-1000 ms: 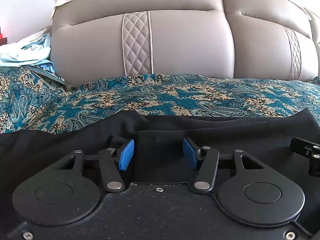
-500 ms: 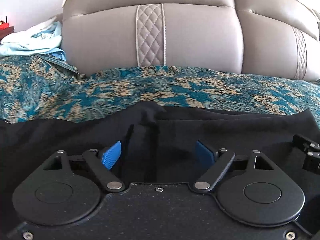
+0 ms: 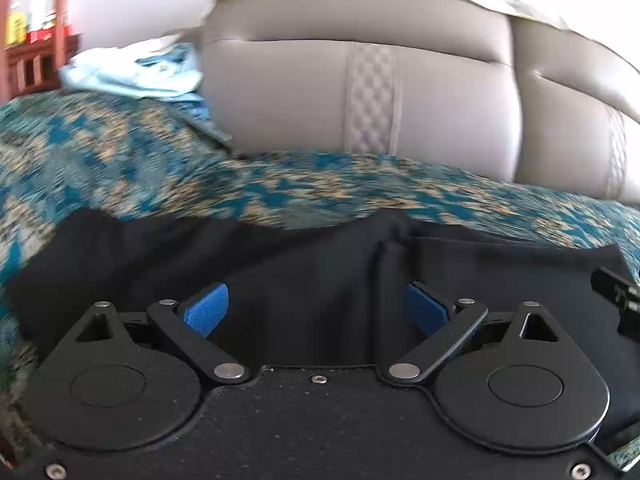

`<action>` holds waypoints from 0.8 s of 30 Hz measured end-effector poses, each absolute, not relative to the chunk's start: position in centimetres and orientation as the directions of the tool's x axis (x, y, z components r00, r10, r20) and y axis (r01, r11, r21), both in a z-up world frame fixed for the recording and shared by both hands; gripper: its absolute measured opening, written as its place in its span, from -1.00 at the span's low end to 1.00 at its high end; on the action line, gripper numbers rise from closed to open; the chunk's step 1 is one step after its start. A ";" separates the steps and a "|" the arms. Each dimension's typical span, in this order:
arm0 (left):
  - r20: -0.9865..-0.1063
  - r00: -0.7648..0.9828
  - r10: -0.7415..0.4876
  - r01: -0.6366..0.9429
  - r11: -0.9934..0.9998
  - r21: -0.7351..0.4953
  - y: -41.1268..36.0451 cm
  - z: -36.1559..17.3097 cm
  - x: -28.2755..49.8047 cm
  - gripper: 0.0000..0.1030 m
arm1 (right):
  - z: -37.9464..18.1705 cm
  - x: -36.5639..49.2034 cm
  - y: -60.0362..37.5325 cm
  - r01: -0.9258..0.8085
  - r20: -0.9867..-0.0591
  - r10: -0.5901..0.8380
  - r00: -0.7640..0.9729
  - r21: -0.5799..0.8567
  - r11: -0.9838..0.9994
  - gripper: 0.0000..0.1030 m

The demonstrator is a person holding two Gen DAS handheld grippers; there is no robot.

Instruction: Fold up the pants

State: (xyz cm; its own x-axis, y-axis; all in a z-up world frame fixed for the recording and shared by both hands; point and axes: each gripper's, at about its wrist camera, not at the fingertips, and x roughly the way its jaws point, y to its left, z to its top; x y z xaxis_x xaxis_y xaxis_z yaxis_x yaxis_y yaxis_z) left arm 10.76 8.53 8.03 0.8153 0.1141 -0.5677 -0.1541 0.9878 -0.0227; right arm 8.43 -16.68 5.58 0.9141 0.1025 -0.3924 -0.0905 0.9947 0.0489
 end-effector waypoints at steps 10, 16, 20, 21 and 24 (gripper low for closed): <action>-0.598 0.766 0.236 -0.315 0.949 -0.028 15.9 6.9 7.1 0.99 | 4.1 8.2 -10.0 -0.271 -0.443 0.234 0.865 -0.021 0.962 1.00; -0.605 0.747 0.277 -0.372 0.928 -0.033 18.8 6.4 6.1 0.99 | 3.5 7.9 -7.1 -0.354 -0.459 0.298 0.837 -0.038 0.934 1.00; -0.609 0.745 0.271 -0.371 0.928 -0.041 20.1 6.0 6.0 0.99 | 2.7 7.8 -5.3 -0.401 -0.481 0.325 0.814 -0.060 0.914 1.00; -0.606 0.748 0.273 -0.372 0.927 -0.041 20.3 5.9 6.0 0.99 | 2.5 7.7 -5.0 -0.408 -0.480 0.329 0.813 -0.066 0.911 1.00; -0.603 0.749 0.276 -0.383 0.922 -0.052 21.0 5.5 6.0 0.99 | 2.3 7.1 -4.5 -0.419 -0.461 0.332 0.823 -0.100 0.902 1.00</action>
State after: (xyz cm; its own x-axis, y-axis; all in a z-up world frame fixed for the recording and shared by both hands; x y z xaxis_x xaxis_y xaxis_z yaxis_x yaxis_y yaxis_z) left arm 5.98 20.96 5.54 0.7486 0.2764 -0.6026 -0.3826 0.9224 -0.0522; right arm 7.12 -4.55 2.33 0.8232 0.3315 -0.4609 -0.4194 0.9023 -0.1000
